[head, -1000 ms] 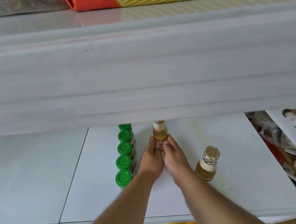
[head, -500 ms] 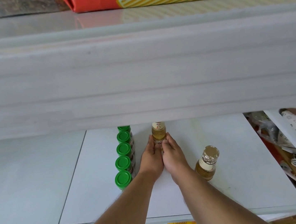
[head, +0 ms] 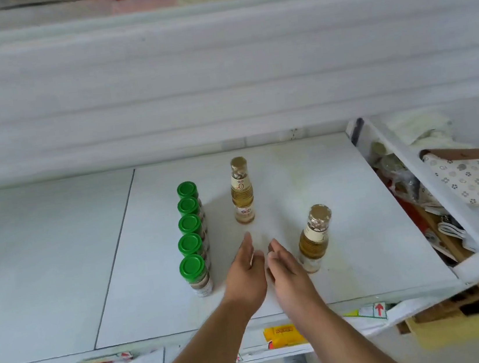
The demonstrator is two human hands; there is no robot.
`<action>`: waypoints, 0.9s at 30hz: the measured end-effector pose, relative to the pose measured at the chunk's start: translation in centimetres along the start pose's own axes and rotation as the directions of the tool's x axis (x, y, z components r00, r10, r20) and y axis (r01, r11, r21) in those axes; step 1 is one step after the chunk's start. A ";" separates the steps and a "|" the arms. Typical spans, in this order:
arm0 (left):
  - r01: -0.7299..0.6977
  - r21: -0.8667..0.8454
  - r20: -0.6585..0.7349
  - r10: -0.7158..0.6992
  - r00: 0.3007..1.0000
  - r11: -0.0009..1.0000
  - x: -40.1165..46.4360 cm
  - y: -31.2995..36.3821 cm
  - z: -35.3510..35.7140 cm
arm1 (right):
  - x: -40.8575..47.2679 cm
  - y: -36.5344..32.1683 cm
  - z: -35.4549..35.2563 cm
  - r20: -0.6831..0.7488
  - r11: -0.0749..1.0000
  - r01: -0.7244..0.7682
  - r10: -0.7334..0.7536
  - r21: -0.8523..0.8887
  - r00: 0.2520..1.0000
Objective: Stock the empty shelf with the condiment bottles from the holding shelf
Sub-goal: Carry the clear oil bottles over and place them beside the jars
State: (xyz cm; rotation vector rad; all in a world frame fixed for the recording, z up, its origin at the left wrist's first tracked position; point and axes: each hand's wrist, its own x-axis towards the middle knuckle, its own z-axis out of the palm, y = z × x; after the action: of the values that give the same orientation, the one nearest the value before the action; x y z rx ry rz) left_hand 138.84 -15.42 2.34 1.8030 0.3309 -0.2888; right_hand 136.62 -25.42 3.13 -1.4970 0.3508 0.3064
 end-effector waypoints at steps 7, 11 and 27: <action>-0.041 0.052 0.125 0.034 0.992 0.998 -3.1 -0.9 2.6 | -3.9 2.9 -7.0 -0.473 0.995 0.090 -0.096 -0.036 0.876; -0.056 0.074 0.167 0.043 0.985 0.996 -3.2 -0.5 4.3 | -1.3 1.3 -9.5 -0.352 0.988 -0.004 -0.051 -0.153 0.935; -0.159 0.097 0.187 0.139 0.972 0.982 -3.4 -0.6 2.9 | -1.3 0.2 -7.9 0.004 0.945 0.049 -0.050 -0.323 0.999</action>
State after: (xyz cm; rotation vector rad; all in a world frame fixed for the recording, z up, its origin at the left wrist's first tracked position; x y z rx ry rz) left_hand 135.36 -18.31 2.34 1.8845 0.0518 -0.3671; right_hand 135.10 -33.26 3.15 -1.8263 0.2738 0.3321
